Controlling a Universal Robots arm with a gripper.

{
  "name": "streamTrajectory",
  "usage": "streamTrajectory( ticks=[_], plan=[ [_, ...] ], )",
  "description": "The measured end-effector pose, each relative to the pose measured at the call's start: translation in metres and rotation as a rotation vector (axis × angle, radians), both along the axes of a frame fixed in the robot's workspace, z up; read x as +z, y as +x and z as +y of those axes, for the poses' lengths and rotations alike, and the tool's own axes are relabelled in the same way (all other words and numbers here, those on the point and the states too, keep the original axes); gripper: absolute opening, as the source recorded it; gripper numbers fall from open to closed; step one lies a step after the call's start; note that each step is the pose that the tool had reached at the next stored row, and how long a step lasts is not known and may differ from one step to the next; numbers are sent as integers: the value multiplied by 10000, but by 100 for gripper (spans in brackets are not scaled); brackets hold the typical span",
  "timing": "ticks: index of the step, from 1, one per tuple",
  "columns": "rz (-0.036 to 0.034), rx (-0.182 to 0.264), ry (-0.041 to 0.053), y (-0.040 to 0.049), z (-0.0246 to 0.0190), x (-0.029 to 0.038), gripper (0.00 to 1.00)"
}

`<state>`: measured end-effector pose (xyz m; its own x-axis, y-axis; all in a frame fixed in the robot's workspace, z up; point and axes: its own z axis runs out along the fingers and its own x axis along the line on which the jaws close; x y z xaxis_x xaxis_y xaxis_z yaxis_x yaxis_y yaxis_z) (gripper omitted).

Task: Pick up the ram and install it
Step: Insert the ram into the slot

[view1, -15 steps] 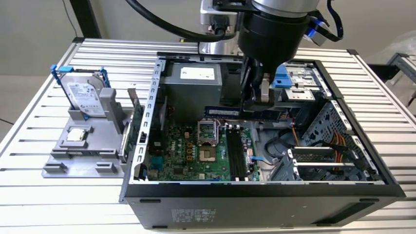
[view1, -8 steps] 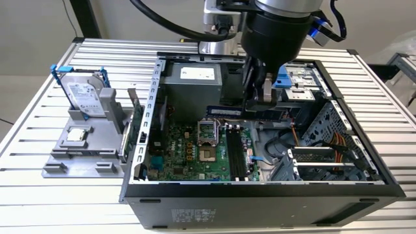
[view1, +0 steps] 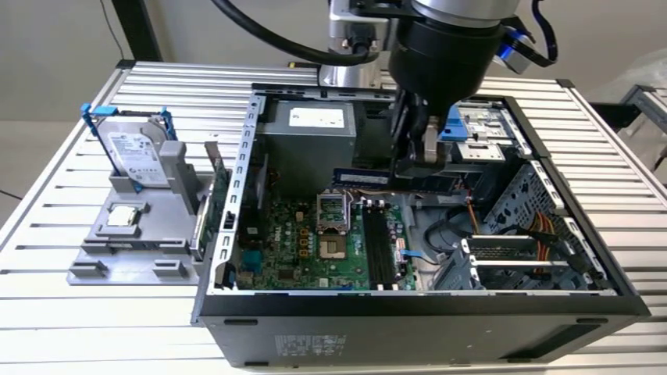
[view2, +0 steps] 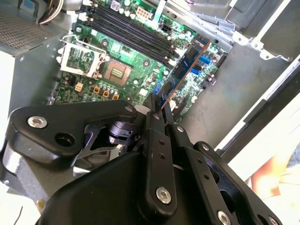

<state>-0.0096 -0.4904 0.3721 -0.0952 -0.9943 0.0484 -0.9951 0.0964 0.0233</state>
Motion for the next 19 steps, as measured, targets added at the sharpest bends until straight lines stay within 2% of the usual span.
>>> streamTrajectory(
  ticks=[7,14,19],
  plan=[
    [0,-43,0,16,9,0,0],
    [0,-82,1,17,111,-2,0],
    [0,-95,-5,18,156,-2,0]
  ],
)
